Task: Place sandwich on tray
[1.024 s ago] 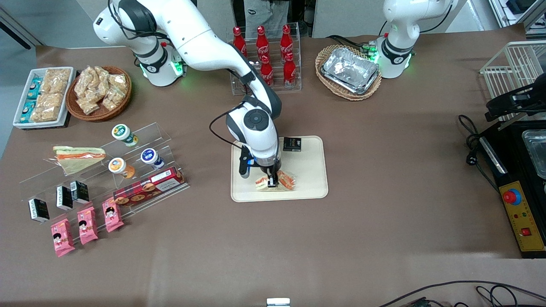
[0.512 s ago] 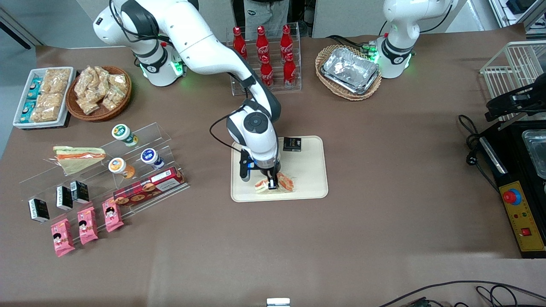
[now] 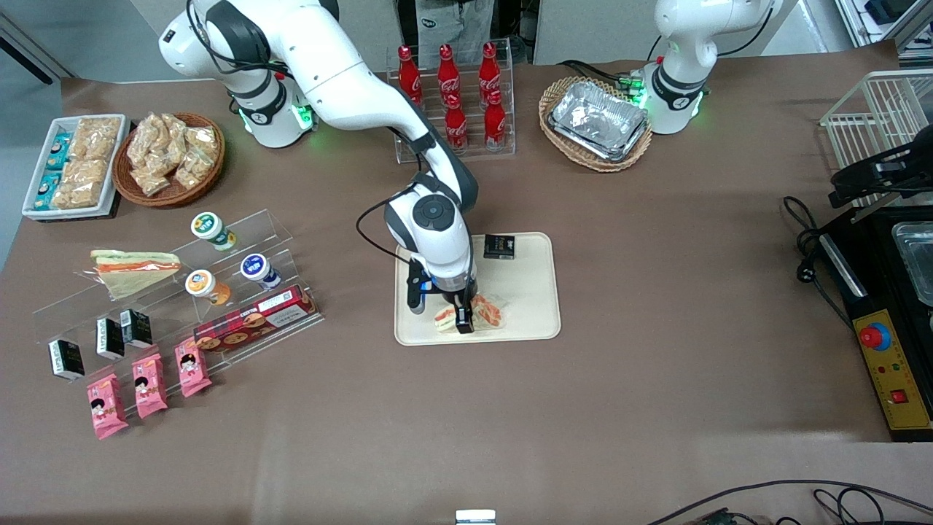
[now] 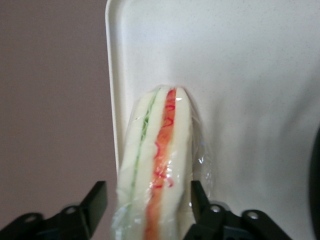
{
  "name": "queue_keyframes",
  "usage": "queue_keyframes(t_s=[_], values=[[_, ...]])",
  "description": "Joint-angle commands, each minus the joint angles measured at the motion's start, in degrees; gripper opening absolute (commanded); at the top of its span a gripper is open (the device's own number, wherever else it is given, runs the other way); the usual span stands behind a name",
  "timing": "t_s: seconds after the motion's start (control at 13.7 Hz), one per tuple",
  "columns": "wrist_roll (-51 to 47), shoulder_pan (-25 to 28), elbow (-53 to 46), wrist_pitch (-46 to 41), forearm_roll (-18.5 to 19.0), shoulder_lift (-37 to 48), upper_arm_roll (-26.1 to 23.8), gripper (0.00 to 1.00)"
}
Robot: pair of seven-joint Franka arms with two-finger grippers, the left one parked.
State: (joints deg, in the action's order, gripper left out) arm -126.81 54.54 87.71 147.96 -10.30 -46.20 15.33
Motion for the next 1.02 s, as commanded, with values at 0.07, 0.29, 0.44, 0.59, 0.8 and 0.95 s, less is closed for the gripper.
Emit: queue_keyframes(t_s=[0.07, 0.29, 0.44, 0.59, 0.8, 0.95], values=[[0.95, -1.71, -2.02, -0.21, -1.48, 0.84, -0.30, 1.00], [0.95, -1.81, -1.93, -5.90, -4.55, 5.49, -0.13, 1.00], [0.86, -4.25, -1.93, -12.22, -5.70, 10.31, 0.05, 1.00], [0.95, -7.50, -2.02, -18.38, -5.61, 14.97, 0.13, 1.00], [4.88, -13.64, -2.02, -25.66, -5.78, 20.60, 0.84, 1.00], [15.39, -16.39, -2.02, -32.52, -6.49, 22.89, 0.75, 1.00]])
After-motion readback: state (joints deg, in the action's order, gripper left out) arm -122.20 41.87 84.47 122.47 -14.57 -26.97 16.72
